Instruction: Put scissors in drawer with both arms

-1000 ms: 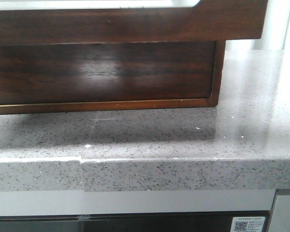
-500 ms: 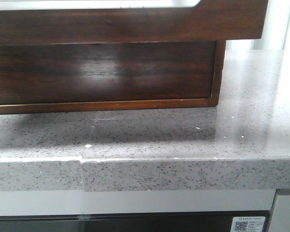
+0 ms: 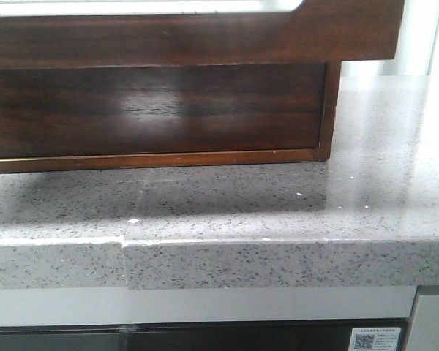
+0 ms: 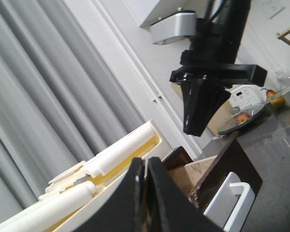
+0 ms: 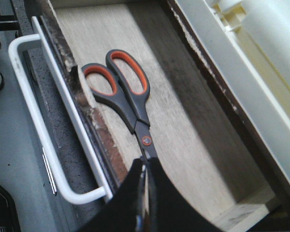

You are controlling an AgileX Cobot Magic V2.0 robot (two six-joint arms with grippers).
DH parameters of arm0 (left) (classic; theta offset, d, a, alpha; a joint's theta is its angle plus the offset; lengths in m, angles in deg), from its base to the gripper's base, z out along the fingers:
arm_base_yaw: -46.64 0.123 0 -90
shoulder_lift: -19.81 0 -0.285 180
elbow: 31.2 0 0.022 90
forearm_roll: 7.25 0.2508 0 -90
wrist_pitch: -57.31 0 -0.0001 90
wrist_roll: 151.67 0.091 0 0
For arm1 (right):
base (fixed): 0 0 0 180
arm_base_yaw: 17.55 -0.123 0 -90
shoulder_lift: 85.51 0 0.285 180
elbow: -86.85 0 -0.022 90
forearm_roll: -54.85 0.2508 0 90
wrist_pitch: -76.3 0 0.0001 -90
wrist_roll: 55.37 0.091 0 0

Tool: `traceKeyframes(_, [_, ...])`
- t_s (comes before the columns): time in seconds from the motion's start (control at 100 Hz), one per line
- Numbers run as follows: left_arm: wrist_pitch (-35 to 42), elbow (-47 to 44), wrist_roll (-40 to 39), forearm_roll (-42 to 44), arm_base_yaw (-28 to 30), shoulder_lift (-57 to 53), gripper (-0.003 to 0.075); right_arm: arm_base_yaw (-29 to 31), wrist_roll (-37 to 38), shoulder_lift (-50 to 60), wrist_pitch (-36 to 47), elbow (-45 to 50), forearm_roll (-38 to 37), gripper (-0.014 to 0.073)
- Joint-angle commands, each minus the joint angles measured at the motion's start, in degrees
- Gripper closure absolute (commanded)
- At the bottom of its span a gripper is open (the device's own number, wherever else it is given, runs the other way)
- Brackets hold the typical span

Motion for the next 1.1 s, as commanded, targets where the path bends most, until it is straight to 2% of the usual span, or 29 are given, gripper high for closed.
traceKeyframes(0.0, [-0.6, -0.6, -2.0, -2.3, -0.3, -2.9, 0.0742, 0.2, 0.6, 4.3, 4.5, 1.9, 0.1, 0.0634])
traceKeyframes(0.13, [-0.7, -4.8, -2.7, -2.7, -0.3, -8.3, 0.0742, 0.2, 1.0, 10.2, 7.9, 8.7, 0.1, 0.0634])
traceKeyframes(0.32, [-1.7, -10.2, -8.4, -3.0, -0.3, -13.2, 0.0742, 0.2, 3.4, 21.2, 16.6, 21.1, 0.7, 0.0634])
traceKeyframes(0.4, [-4.5, -12.0, -11.3, -6.6, -0.3, -13.6, 0.0742, 0.2, 4.7, 26.0, 21.2, 27.0, 0.7, 0.0634])
traceKeyframes(0.52, [-9.3, -13.8, -11.4, -13.5, -0.3, -13.6, 0.0742, 0.2, 4.8, 33.6, 25.0, 34.5, 0.7, 0.0634])
traceKeyframes(0.84, [-29.2, -14.3, -11.4, -28.3, -0.3, -13.6, 0.0742, 0.2, 4.8, 46.9, 26.0, 49.0, 1.7, 0.0635])
traceKeyframes(1.09, [-29.1, -14.3, -11.4, -28.3, -0.3, -13.6, 0.0742, 0.2, 4.8, 48.7, 25.3, 53.8, 2.1, 0.0635])
